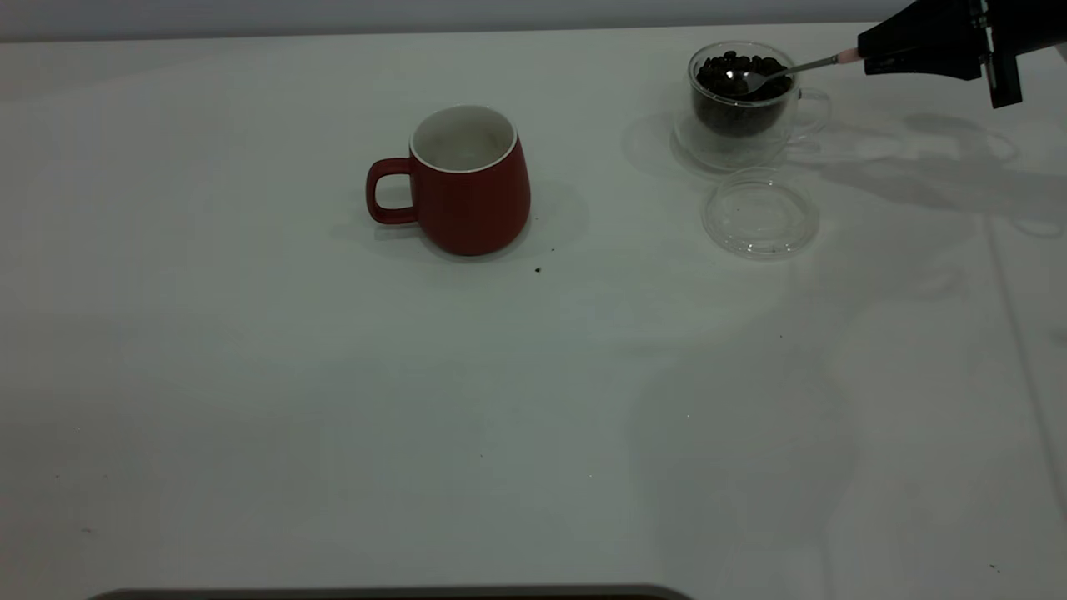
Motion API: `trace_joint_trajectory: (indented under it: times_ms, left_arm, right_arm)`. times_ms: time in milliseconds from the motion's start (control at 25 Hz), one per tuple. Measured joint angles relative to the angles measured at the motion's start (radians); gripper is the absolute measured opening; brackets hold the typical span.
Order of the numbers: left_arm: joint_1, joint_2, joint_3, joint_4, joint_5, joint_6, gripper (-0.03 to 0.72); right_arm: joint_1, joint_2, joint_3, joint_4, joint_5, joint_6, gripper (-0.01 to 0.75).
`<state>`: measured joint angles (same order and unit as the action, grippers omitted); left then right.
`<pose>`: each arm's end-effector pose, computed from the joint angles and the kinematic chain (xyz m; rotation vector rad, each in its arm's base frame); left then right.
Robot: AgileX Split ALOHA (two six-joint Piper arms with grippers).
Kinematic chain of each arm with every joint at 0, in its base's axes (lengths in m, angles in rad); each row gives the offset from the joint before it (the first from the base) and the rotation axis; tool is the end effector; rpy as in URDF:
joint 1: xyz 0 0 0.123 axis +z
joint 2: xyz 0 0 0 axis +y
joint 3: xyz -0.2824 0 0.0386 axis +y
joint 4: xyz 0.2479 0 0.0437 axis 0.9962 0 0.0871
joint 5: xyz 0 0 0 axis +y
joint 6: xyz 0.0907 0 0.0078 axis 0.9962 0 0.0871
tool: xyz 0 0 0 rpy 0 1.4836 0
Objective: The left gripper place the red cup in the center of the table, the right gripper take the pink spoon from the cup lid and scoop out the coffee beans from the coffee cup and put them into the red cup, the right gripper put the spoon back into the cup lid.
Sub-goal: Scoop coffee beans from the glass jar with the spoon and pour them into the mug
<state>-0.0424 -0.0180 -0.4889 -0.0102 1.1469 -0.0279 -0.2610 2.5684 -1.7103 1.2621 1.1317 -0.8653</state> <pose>-0.0102 -0.0004 0.2672 0.0165 2.1240 -0.0540 0.4681 -0.0437 0.0399 0.2401 2.4761 1.3862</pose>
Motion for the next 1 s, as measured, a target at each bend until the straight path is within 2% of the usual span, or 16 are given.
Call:
trace_joint_trajectory:
  times_ms: [680, 800, 1000]
  left_arm:
    - [0.0, 0.0, 0.0, 0.0, 0.0, 0.0, 0.586]
    - [0.0, 0.0, 0.0, 0.0, 0.0, 0.0, 0.586]
    - [0.0, 0.0, 0.0, 0.0, 0.0, 0.0, 0.586]
  right_arm:
    - [-0.087, 0.0, 0.0, 0.088, 0.031, 0.124, 0.095]
    - [-0.065, 0.0, 0.0, 0.09, 0.03, 0.126, 0.095]
    - [0.025, 0.0, 0.0, 0.1, 0.029, 0.129, 0.095]
